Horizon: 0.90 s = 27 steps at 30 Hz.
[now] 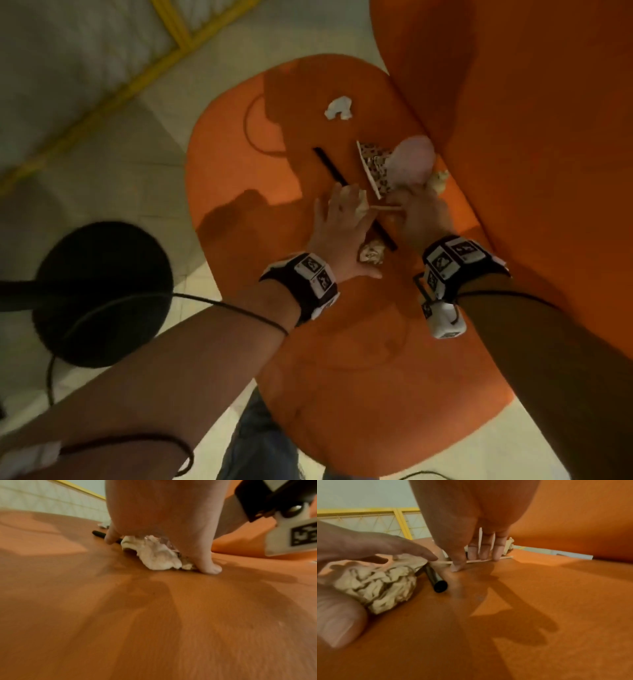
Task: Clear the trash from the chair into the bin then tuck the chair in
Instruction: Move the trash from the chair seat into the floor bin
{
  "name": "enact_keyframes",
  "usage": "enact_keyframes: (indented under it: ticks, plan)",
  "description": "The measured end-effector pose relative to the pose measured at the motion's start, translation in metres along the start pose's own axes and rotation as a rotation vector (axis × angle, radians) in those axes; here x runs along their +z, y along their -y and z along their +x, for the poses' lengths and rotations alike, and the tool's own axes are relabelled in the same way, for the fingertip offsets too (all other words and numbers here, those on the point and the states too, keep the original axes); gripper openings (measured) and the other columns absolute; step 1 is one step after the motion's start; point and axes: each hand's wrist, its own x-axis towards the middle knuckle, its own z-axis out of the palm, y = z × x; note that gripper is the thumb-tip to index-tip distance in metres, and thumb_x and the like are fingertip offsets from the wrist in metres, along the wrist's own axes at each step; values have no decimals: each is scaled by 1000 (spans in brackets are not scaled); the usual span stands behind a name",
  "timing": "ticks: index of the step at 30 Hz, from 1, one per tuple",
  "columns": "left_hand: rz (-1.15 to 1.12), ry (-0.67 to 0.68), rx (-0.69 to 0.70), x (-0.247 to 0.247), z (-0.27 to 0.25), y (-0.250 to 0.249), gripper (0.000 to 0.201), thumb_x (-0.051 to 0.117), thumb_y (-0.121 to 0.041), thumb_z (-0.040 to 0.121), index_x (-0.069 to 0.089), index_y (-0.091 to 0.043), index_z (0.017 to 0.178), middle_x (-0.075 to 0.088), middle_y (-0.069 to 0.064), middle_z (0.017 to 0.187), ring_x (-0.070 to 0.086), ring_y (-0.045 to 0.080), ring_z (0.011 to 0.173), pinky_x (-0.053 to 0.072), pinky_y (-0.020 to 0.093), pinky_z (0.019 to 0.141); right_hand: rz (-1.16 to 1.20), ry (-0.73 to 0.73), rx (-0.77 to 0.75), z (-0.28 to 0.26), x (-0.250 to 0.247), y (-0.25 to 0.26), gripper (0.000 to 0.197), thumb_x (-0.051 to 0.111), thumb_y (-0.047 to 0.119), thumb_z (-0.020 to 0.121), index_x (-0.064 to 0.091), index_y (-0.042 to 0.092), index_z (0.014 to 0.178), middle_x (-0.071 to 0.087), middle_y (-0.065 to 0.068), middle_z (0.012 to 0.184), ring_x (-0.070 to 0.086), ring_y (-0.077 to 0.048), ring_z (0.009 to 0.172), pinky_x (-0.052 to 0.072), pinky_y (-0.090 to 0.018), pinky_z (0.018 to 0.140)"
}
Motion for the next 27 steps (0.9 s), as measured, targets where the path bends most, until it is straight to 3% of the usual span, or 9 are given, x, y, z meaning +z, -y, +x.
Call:
enact_keyframes:
  ticks: [2, 5, 8, 12, 16, 18, 21, 24, 27]
  plan:
    - [9, -73, 66, 9, -4, 5, 89, 58, -69, 73, 31, -24, 144, 10, 17, 158, 3, 45, 144, 15, 67, 112, 36, -6, 43, 0, 0, 3, 19, 48, 33, 86, 63, 23, 91, 60, 0, 99, 57, -25, 91, 48, -36, 74]
    - [-15, -217, 156, 27, -10, 17, 57, 59, -55, 79, 57, -19, 123, 44, 16, 138, 28, 40, 133, 40, 63, 99, 4, -3, 54, -6, 2, 2, 20, 47, 30, 90, 62, 18, 96, 62, -4, 105, 55, -26, 98, 44, -37, 84]
    - [-28, -297, 172, 34, -12, 26, 52, 56, -55, 82, 59, -22, 121, 34, 12, 139, 26, 36, 132, 38, 63, 101, 23, -26, 88, -14, -3, 3, 29, 43, 33, 93, 59, 16, 111, 59, -8, 117, 53, -28, 105, 43, -40, 90]
    - [-15, -305, -23, 31, -15, 38, 67, 50, -72, 76, 52, -28, 126, 32, 11, 152, 26, 42, 138, 17, 65, 110, 299, -220, 185, -20, -17, 4, 28, 37, 21, 98, 49, 9, 120, 54, -15, 119, 58, -30, 91, 51, -41, 74]
    - [-22, -316, -47, 33, -19, 47, 66, 51, -72, 75, 55, -27, 124, 49, 8, 140, 42, 42, 125, 39, 61, 98, 307, -422, 298, 2, -25, -4, 33, 40, 23, 98, 49, 2, 122, 50, -20, 117, 57, -34, 85, 50, -38, 67]
    - [-12, -343, -11, 32, -17, 52, 58, 52, -66, 78, 59, -27, 120, 55, 7, 133, 46, 39, 118, 44, 54, 91, 230, -331, 363, 16, -26, -6, 44, 37, 33, 98, 43, 3, 129, 46, -24, 121, 57, -39, 89, 52, -43, 70]
    - [-2, -424, 91, 30, -11, 65, 38, 53, -44, 79, 61, -25, 111, 61, 5, 124, 43, 35, 112, 47, 47, 81, 22, -108, 401, 30, -11, -6, 51, 35, 31, 93, 30, 15, 141, 34, -21, 139, 46, -44, 115, 53, -45, 79]
    - [-5, -435, 195, 27, -5, 78, 36, 55, -37, 79, 57, -27, 113, 64, 5, 118, 49, 34, 106, 46, 41, 75, 201, -119, 503, 30, -7, -2, 65, 57, 50, 83, 38, 21, 138, 35, -20, 139, 43, -43, 119, 46, -51, 92]
    - [-98, -431, 194, 12, 2, 83, 36, 54, -33, 78, 52, -24, 112, 65, 8, 106, 59, 30, 92, 49, 33, 67, 371, -77, 580, 31, -16, 3, 72, 64, 48, 81, 36, 19, 141, 31, -22, 142, 39, -42, 124, 39, -48, 98]
